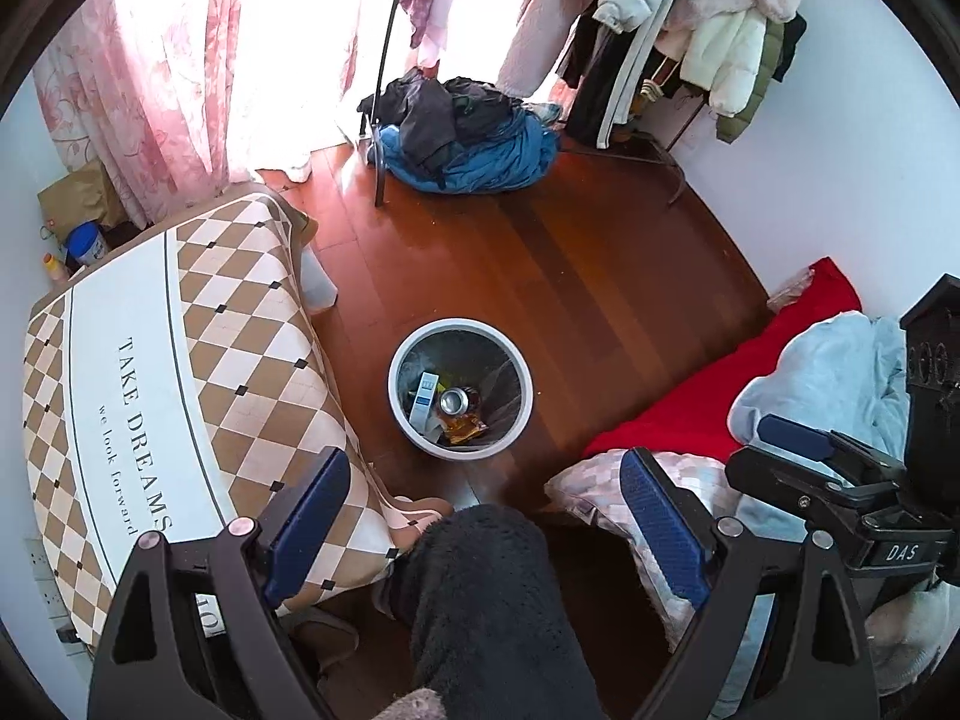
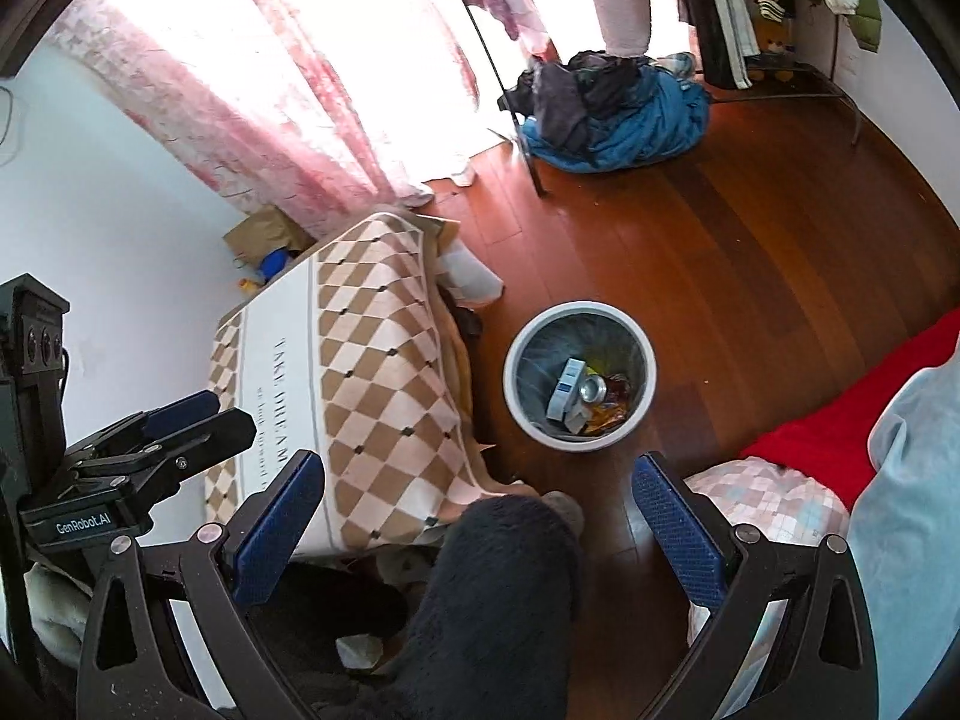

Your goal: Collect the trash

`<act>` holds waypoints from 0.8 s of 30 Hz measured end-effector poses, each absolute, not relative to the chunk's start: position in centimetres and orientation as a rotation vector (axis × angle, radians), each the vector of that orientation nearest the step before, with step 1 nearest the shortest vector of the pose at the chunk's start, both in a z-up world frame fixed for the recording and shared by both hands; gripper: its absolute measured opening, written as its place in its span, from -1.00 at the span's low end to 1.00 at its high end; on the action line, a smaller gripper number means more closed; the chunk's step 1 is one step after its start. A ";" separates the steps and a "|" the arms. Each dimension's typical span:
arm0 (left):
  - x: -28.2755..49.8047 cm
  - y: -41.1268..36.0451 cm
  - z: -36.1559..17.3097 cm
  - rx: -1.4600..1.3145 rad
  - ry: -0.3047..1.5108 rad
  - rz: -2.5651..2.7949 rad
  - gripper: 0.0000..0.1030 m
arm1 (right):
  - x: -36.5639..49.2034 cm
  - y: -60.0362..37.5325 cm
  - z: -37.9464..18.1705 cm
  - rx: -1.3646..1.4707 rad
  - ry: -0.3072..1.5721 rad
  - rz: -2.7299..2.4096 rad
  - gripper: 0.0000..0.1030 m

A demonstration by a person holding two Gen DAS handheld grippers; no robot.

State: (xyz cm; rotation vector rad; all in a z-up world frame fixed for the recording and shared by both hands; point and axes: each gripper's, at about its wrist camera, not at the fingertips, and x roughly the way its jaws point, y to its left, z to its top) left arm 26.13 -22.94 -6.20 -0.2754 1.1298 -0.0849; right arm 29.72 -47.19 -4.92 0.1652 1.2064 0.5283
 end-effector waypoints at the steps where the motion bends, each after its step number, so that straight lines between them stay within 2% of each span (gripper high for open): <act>1: 25.8 -22.9 -5.8 -0.273 1.123 -0.084 0.79 | 29.5 -47.1 -4.7 0.164 1.206 0.533 1.00; 20: 23.7 -22.2 -4.3 -0.278 1.098 -0.088 0.79 | 28.2 -46.2 -3.3 0.126 1.219 0.585 1.00; 22: 23.5 -22.1 -4.3 -0.281 1.095 -0.089 1.00 | 28.1 -46.2 -3.2 0.124 1.218 0.584 1.00; 24: 23.4 -22.1 -4.2 -0.280 1.090 -0.087 1.00 | 28.1 -46.1 -3.1 0.123 1.219 0.584 1.00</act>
